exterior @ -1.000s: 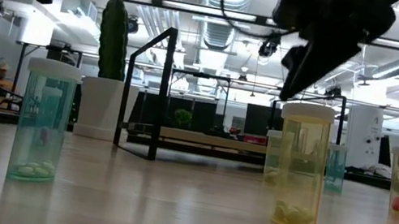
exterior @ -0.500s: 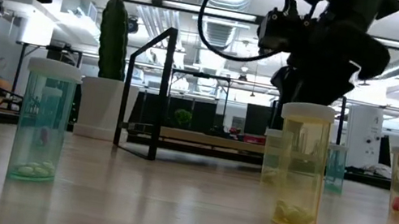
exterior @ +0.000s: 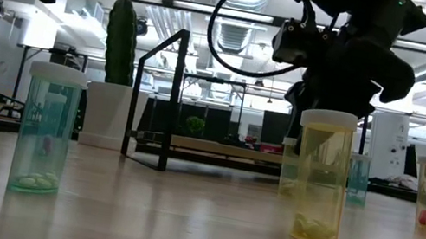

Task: Pick and place medicine bottles onto shelf by color
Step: Put the yellow pill bottle on the shelf

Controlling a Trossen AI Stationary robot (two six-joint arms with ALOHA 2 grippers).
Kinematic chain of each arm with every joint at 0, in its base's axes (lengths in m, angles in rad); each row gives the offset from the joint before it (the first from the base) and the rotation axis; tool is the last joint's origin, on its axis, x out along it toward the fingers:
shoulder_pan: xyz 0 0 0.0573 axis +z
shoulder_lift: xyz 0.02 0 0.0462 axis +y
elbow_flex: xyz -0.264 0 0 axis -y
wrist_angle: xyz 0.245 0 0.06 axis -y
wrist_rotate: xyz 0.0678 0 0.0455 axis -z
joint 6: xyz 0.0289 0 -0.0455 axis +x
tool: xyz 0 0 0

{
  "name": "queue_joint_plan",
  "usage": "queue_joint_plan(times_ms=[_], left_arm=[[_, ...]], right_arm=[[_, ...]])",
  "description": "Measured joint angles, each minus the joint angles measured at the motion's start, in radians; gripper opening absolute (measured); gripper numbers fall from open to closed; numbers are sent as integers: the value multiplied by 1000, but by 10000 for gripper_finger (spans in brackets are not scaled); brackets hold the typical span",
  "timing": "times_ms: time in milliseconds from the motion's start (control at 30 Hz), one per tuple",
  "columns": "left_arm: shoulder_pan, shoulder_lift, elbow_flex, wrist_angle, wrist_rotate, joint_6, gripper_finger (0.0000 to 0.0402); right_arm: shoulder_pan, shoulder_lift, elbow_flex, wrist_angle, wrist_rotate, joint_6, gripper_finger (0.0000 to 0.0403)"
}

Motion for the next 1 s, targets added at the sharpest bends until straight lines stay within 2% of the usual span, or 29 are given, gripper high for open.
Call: queue_joint_plan(times_ms=[533,1000], left_arm=[[0,1,0,0,0,0,49],[0,2,0,-1,0,0,49]], right_arm=[[0,-9,-3,-1,-8,1,119],[0,-44,-3,-16,-8,-1,115]])
